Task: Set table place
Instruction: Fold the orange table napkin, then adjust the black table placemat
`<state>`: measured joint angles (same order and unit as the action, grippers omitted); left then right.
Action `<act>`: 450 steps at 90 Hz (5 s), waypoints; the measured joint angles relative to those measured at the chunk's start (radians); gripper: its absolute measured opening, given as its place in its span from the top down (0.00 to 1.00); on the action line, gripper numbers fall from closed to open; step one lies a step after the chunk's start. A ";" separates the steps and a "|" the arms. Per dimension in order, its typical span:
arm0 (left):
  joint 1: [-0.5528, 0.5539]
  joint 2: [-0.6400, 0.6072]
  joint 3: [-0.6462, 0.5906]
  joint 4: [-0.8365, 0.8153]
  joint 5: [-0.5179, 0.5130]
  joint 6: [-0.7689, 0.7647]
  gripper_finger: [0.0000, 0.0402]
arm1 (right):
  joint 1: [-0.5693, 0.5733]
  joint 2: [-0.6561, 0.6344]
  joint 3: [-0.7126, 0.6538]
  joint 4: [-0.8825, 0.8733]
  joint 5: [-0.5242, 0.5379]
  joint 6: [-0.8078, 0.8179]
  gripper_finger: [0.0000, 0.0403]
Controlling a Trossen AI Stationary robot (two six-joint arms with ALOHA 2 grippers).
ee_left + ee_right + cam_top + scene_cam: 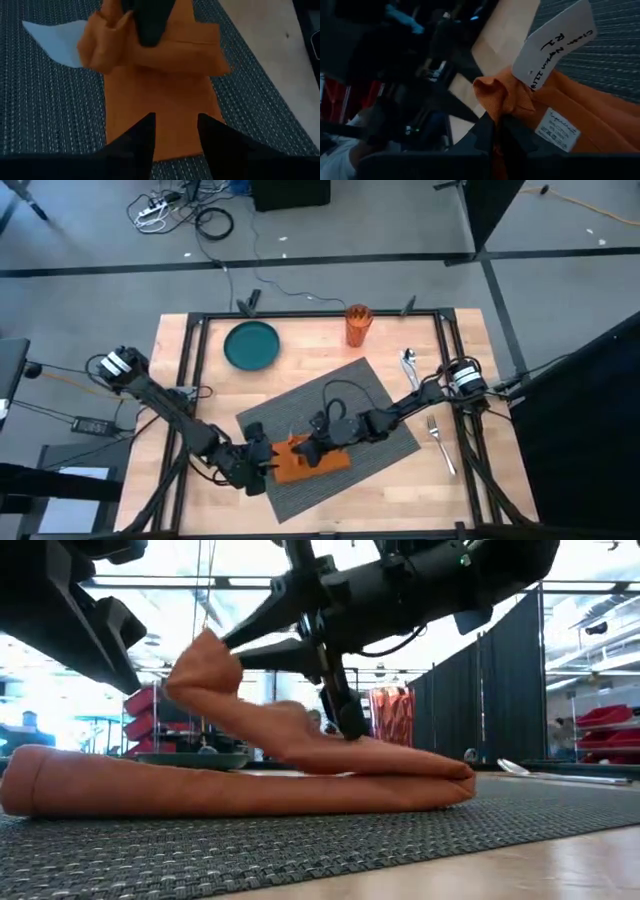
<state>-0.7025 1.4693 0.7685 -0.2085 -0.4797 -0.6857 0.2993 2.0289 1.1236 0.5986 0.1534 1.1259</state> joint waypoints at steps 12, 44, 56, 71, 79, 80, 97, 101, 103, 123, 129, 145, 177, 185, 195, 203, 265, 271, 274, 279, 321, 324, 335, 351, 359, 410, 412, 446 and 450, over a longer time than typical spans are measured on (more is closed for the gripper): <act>0.000 0.000 0.000 -0.002 -0.002 0.002 0.67 | -0.001 0.000 0.000 0.032 -0.006 -0.018 1.00; 0.000 0.000 0.000 -0.005 -0.002 0.004 0.67 | 0.000 -0.001 -0.001 0.017 -0.026 -0.080 1.00; 0.000 0.000 0.000 -0.005 -0.002 0.003 0.67 | 0.000 -0.001 -0.001 0.018 -0.032 -0.090 0.99; 0.000 0.000 0.000 -0.005 -0.002 0.002 0.67 | 0.001 -0.001 -0.001 0.018 -0.037 -0.090 0.93; 0.000 0.000 0.000 -0.016 -0.001 0.003 0.67 | 0.001 -0.001 -0.001 0.022 -0.044 -0.091 0.87; 0.000 0.000 0.000 -0.021 -0.001 0.003 0.67 | 0.001 -0.001 -0.001 0.023 -0.044 -0.090 0.86; 0.000 -0.006 0.079 -0.232 -0.005 -0.052 0.67 | 0.000 -0.003 -0.001 0.067 -0.092 -0.126 0.69; 0.000 -0.006 0.109 -0.269 -0.012 -0.051 0.67 | -0.007 -0.007 -0.001 0.064 -0.136 -0.150 0.66; 0.000 -0.006 0.125 -0.284 -0.018 -0.048 0.67 | -0.012 -0.010 -0.002 0.063 -0.168 -0.165 0.64; 0.000 -0.008 0.194 -0.193 -0.102 0.050 0.67 | -0.060 -0.100 -0.002 -0.029 -0.468 -0.364 0.57; 0.007 0.000 0.176 -0.093 -0.115 0.060 0.67 | -0.056 -0.144 -0.002 -0.156 -0.468 -0.485 0.57; 0.026 0.091 0.097 0.153 -0.081 0.047 0.67 | 0.005 -0.171 -0.011 -0.411 -0.193 -0.821 0.59; 0.010 0.243 0.084 0.104 0.069 -0.110 0.67 | 0.022 -0.016 -0.040 -0.349 -0.111 -0.957 0.62; -0.021 0.243 0.084 0.051 0.071 -0.162 0.67 | 0.023 -0.016 -0.057 -0.370 -0.072 -0.975 0.63; -0.059 0.246 0.084 -0.033 0.014 -0.240 0.67 | 0.023 -0.020 -0.080 -0.368 -0.044 -0.972 0.64; -0.071 0.242 0.084 -0.048 -0.029 -0.265 0.67 | 0.022 -0.021 -0.081 -0.340 -0.045 -0.966 0.64; 0.068 0.254 0.125 -0.028 -0.108 -0.079 0.67 | -0.027 -0.035 -0.066 -0.400 -0.007 -0.990 0.65; 0.068 0.263 0.105 -0.061 -0.076 -0.129 0.67 | -0.027 -0.036 -0.063 -0.442 0.014 -0.984 0.65; 0.066 0.263 0.100 -0.086 -0.074 -0.167 0.67 | -0.027 -0.038 -0.063 -0.467 0.023 -0.978 0.65; 0.058 0.263 0.092 -0.124 -0.072 -0.229 0.67 | -0.027 -0.043 -0.061 -0.495 0.035 -0.973 0.65; 0.043 0.202 0.193 -0.162 -0.069 -0.193 0.67 | -0.017 -0.164 -0.063 -0.534 0.020 -0.945 0.65; 0.044 0.198 0.208 -0.152 -0.078 -0.172 0.67 | -0.014 -0.180 -0.062 -0.522 0.007 -0.924 0.65; 0.042 0.203 0.223 -0.032 -0.081 -0.074 0.67 | 0.017 -0.179 -0.062 -0.469 -0.052 -0.884 0.65; 0.042 0.262 0.191 0.024 -0.079 -0.034 0.67 | 0.083 -0.074 -0.062 -0.390 0.001 -0.904 0.65; 0.040 0.295 0.187 -0.012 -0.068 -0.075 0.67 | 0.093 -0.026 -0.064 -0.427 0.090 -0.874 0.66; 0.006 0.278 0.278 -0.153 0.004 -0.152 0.67 | 0.105 -0.116 -0.065 -0.515 0.096 -0.857 0.66; 0.006 0.274 0.292 -0.159 -0.002 -0.144 0.67 | 0.105 -0.137 -0.064 -0.524 0.094 -0.857 0.66; 0.006 0.290 0.365 -0.082 -0.006 -0.104 0.67 | 0.050 -0.375 -0.061 -0.926 0.349 -0.909 0.66; 0.006 0.305 0.352 -0.047 -0.005 -0.105 0.67 | 0.032 -0.372 -0.062 -0.988 0.348 -0.896 0.66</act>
<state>-0.6960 1.7745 1.1205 -0.2555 -0.4847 -0.7903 0.3309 1.6569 1.0618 -0.3890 0.5019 0.2295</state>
